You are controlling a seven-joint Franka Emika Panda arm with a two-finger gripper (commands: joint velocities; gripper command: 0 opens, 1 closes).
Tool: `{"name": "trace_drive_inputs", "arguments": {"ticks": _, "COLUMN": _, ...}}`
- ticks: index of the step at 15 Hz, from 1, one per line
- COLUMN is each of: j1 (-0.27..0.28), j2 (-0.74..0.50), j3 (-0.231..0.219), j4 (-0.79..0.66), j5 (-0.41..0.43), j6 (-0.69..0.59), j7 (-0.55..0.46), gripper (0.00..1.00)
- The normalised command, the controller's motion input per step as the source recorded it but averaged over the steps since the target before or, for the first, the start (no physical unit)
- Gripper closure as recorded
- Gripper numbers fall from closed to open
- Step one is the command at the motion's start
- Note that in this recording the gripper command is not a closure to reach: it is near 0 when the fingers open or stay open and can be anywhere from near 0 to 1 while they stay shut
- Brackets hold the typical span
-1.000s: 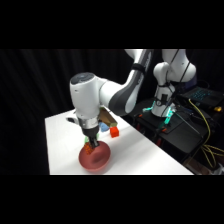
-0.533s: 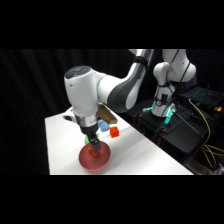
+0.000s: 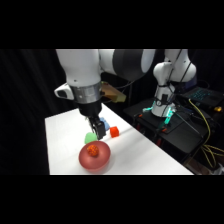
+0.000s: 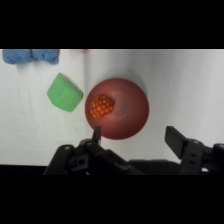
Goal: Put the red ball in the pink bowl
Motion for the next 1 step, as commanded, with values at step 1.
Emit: {"name": "trace_drive_inputs", "arguments": {"ticks": 1, "j1": -0.01, "j2": -0.26, "j3": 0.033, "j4": 0.05, "j5": 0.1, "j6": -0.32, "j7": -0.04, "gripper": 0.0}}
